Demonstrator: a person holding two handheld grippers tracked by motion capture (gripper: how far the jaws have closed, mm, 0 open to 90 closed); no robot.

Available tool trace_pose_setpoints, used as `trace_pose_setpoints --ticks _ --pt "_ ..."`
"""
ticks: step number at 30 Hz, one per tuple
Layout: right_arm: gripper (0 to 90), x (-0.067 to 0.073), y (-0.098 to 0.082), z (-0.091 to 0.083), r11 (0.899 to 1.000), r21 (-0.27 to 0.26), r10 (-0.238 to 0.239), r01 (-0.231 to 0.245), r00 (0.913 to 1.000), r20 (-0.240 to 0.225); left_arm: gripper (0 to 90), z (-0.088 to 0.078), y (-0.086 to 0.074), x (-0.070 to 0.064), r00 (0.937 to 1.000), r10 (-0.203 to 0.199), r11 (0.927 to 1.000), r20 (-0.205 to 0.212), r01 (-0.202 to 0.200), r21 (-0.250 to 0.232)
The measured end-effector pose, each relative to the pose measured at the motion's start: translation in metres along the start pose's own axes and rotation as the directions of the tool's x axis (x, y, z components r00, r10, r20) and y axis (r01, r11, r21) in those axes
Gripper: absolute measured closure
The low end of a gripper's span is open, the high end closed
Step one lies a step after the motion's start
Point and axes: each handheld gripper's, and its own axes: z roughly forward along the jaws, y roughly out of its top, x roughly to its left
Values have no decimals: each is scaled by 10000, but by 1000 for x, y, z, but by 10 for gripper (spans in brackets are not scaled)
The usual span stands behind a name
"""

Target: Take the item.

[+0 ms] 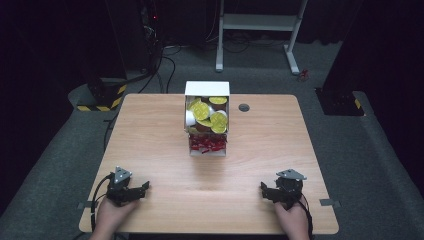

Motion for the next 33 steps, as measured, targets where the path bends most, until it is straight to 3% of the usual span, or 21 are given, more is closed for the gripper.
trace_pose_setpoints --ticks 13,19,26,29,33 --pt "79 0 0 0 10000 4 6 -6 10000 -1 262 -3 0 1 9999 -144 9999 9 144 34" --pt "78 0 0 0 10000 1 -2 2 10000 -1 298 -7 2 -1 9999 111 9993 39 -110 -368" --pt "78 0 0 0 10000 2 -3 3 10000 -2 336 -13 4 -3 9996 -23 9964 291 47 -848" --pt "79 0 0 0 10000 1 -3 3 10000 -3 343 -16 4 -4 9980 -119 9937 615 187 -1108" --pt "78 0 0 0 10000 1 -2 2 10000 -3 354 -19 5 -4 9974 8 9914 723 86 -1304"
